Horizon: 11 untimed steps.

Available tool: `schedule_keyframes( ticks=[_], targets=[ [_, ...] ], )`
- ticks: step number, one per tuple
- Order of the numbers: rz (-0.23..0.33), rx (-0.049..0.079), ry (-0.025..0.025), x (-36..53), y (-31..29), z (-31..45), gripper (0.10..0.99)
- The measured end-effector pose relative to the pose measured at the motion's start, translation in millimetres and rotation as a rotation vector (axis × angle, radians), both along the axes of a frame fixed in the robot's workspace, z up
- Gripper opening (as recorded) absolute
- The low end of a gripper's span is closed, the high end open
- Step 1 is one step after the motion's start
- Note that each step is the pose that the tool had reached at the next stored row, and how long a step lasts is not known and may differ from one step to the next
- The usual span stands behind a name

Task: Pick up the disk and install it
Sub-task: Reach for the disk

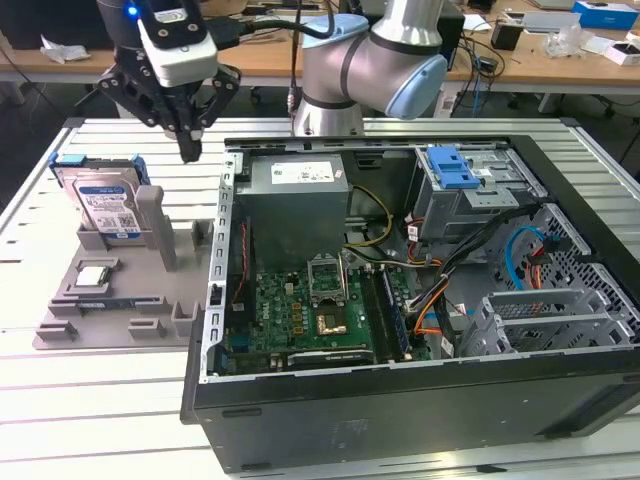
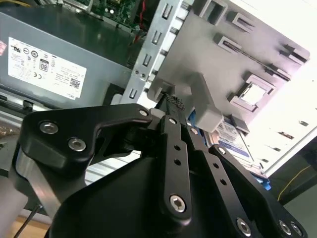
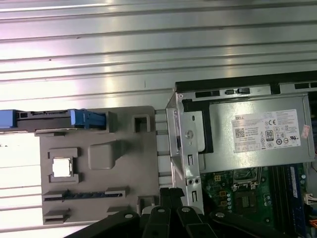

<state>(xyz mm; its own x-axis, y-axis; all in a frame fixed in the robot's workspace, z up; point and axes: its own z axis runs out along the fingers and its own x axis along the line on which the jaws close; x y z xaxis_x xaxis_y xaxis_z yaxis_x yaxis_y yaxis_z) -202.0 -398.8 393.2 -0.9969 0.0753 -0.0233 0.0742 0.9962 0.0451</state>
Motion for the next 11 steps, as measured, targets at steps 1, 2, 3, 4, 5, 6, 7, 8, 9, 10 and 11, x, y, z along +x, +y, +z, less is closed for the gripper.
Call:
schedule_keyframes(
  ticks=[1,2,3,4,5,6,7,8,9,10,11],
  targets=[
    [0.000,0.000,0.0000,-3.0,0.0,0.0,0.106],
    [0.000,0.000,0.0000,-5.4,0.0,0.0,0.106],
    [0.000,0.000,-0.0001,-7.9,0.0,-0.1,0.106],
    [0.000,0.000,-0.0001,-13.1,0.0,-0.1,0.106],
    [0.000,0.000,0.0000,-16.6,0.0,-0.1,0.106],
    [0.000,0.000,0.0000,-21.5,0.0,-0.1,0.106],
    [0.000,0.000,0.0000,-23.7,0.0,-0.1,0.106],
    [0.000,0.000,0.0000,-25.6,0.0,-0.1,0.106],
    [0.000,0.000,0.0000,-29.1,0.0,-0.1,0.106],
    [0.000,0.000,0.0000,-31.1,0.0,-0.1,0.106],
    [0.000,0.000,0.0000,-33.3,0.0,-0.1,0.106]
  ],
)
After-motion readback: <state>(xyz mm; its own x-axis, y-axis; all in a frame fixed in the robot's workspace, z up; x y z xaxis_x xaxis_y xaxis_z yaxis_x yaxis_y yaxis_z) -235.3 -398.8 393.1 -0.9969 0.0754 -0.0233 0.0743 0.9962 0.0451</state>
